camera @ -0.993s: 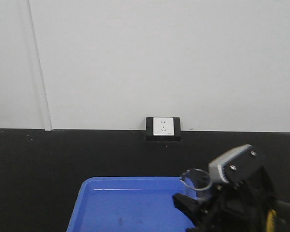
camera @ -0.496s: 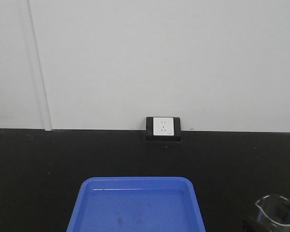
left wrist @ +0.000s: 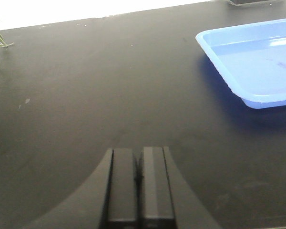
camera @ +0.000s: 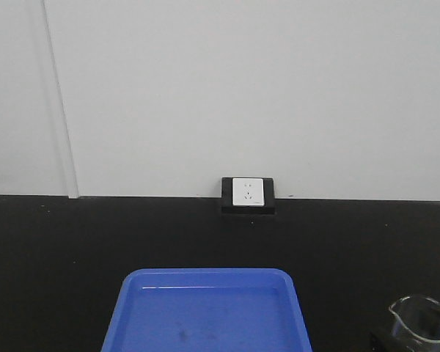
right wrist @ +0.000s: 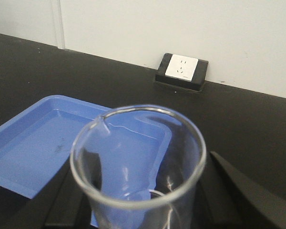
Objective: Move beaker to silver tray on left bench
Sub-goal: 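Close the right gripper on the beaker and lift it from the tray, then drive the base toward the other bench holding the beaker in the right gripper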
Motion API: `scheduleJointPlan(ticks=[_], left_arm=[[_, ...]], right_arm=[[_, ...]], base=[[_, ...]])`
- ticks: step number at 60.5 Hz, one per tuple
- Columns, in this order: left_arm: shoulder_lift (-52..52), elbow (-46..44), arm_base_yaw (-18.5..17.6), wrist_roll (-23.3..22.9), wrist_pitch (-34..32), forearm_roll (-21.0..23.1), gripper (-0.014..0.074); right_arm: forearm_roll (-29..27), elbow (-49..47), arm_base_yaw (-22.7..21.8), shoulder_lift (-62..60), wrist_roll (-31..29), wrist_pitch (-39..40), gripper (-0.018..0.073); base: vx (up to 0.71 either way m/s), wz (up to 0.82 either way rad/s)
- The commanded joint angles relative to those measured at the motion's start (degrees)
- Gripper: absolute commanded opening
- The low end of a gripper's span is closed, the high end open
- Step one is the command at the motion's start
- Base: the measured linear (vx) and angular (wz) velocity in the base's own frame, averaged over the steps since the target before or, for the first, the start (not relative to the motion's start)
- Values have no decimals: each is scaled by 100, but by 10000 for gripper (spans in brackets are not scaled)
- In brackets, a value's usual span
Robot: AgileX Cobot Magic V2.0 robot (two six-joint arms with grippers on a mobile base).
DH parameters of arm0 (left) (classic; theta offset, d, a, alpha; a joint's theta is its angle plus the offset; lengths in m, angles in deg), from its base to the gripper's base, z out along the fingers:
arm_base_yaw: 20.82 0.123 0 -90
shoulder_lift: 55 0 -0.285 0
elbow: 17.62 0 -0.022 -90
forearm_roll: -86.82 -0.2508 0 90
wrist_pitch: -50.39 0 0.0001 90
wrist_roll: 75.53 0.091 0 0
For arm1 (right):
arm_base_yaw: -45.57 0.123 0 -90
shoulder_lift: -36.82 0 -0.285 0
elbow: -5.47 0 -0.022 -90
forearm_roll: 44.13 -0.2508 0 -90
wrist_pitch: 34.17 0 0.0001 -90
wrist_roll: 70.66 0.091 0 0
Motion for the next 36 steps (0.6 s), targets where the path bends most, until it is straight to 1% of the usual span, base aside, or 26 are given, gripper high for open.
scheduleJointPlan(ticks=[1, 23, 36], left_arm=[[-41, 114, -45, -10, -431, 15, 1], [-41, 114, -45, -10, -431, 15, 1], [-41, 114, -45, -10, -431, 15, 1]], right_arm=[[42, -189, -18, -40, 15, -59, -11], [42, -189, -18, -40, 15, -64, -11], [42, -189, -18, -40, 15, -64, -11]], base=[[0, 0], [0, -2], [-4, -15]])
